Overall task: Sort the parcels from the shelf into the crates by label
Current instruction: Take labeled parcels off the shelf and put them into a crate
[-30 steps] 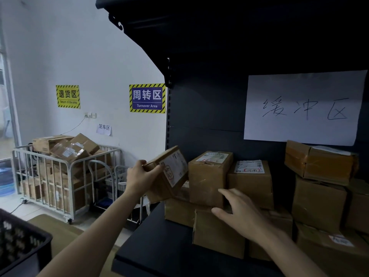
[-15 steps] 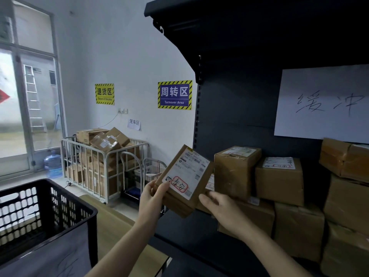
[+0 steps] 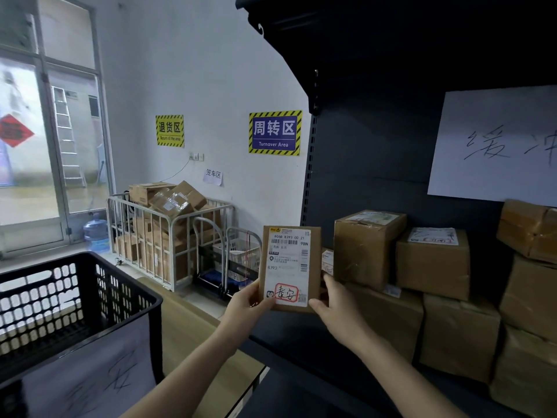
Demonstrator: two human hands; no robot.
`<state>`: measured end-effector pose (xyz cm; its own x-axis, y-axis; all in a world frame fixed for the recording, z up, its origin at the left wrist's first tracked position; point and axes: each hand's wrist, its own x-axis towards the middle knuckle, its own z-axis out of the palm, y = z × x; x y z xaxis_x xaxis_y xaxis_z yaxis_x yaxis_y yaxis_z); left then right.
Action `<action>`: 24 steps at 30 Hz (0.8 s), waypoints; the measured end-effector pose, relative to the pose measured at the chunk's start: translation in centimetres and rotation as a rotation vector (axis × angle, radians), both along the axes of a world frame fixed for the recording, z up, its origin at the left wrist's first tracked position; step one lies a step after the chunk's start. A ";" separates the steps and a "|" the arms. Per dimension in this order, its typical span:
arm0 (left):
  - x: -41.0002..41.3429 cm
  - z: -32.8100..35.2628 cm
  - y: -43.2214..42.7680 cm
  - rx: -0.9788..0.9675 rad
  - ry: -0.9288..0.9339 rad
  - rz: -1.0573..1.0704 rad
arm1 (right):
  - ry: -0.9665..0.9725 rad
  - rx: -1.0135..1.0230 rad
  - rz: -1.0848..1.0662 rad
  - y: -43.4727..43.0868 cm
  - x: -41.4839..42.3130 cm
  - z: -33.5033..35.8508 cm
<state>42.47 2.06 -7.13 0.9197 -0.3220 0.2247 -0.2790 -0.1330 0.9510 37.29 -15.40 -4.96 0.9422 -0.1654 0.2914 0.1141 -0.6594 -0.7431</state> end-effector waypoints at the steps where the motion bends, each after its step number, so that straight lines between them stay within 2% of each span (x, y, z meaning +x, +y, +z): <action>1: 0.3 -0.1 -0.1 0.015 0.001 0.011 | 0.008 -0.001 -0.007 0.0 0.2 -0.3; 8: 2.5 -1.9 -1.4 0.238 -0.023 0.119 | 0.099 -0.002 -0.103 0.3 1.5 -4.1; 17: 3.7 -3.1 -1.8 0.343 -0.015 0.115 | 0.134 -0.080 -0.137 -0.1 2.3 -5.4; 24: 3.4 -1.7 -0.7 0.511 -0.156 0.098 | 0.144 -0.216 -0.102 -1.3 0.9 -4.0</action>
<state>45.84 1.31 -8.87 0.9192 -0.3406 0.1979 -0.3745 -0.6000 0.7069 38.15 -16.67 -8.98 0.9579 -0.2104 0.1951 -0.0577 -0.8072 -0.5875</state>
